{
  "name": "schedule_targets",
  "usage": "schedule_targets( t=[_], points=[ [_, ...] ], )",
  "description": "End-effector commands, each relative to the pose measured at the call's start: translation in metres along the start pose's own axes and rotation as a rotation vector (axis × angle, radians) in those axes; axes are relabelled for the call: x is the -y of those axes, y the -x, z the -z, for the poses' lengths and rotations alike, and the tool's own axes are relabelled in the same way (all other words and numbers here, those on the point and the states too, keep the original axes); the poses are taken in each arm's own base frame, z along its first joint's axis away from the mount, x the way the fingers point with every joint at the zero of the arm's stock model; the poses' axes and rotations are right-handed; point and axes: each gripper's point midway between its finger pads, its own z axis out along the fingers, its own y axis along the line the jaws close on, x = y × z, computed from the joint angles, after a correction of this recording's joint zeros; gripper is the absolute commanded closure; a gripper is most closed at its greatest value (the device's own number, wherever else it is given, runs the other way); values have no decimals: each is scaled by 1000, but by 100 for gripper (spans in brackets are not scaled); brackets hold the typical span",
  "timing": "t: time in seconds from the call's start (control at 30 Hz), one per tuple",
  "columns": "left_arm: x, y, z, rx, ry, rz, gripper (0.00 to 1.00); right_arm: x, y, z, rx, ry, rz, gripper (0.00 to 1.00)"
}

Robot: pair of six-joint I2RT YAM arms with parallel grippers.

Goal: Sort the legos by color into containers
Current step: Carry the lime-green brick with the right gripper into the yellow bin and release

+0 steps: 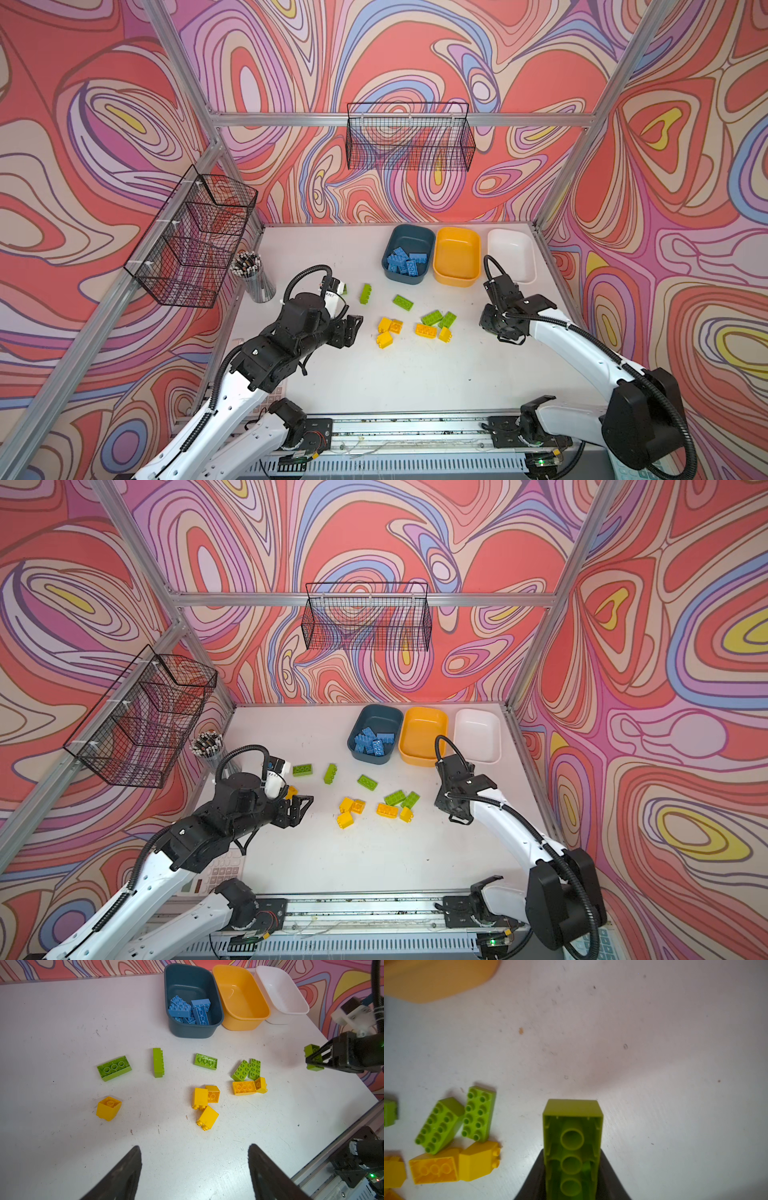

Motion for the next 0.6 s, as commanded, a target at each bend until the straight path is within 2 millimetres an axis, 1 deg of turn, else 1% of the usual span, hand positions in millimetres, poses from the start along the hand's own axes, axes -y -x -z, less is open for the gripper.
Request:
schedule_targets(
  t=[0.0, 0.07, 0.17, 0.37, 0.47, 0.57],
  points=[
    [-4, -6, -4, -25, 18, -9, 20, -27, 22, 18, 53, 104, 100, 79],
    [-5, -7, -8, -36, 25, -7, 20, -46, 36, 28, 80, 169, 122, 79],
    [-8, -10, -13, -58, 47, -8, 20, -67, 56, 40, 121, 229, 154, 79],
    [-15, -11, -18, -68, 89, 16, 21, -112, 100, 57, 225, 347, 196, 79],
    [-19, -11, -18, -71, 112, 33, 21, -132, 122, 60, 260, 373, 211, 79],
    [-22, -12, -18, -85, 137, 40, 20, -150, 141, 53, 278, 385, 228, 79]
  ],
)
